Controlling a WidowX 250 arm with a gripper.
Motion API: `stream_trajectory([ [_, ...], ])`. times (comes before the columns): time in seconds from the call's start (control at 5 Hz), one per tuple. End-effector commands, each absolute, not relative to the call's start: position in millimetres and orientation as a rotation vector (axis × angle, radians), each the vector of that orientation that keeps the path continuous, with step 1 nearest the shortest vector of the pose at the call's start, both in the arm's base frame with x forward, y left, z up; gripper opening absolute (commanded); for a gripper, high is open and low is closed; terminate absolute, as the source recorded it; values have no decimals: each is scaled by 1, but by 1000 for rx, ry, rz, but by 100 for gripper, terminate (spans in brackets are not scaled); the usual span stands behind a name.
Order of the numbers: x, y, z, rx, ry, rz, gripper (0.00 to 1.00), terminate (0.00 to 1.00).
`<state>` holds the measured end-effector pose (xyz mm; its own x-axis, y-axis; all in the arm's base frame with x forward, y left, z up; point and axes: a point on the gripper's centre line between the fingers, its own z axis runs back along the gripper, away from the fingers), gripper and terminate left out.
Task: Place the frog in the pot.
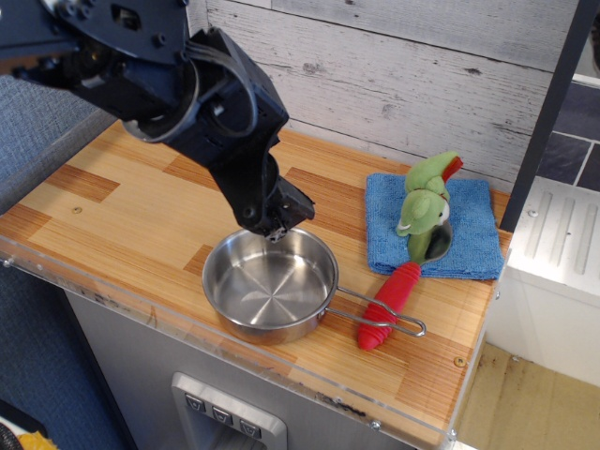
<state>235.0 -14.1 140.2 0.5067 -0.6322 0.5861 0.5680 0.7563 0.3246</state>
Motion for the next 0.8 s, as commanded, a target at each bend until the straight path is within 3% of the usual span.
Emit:
stream_trajectory([
  [0.0,235,-14,140,94,-746,-725,100,0],
  [0.6,295,-44,122,27,-797,-503,100,0],
])
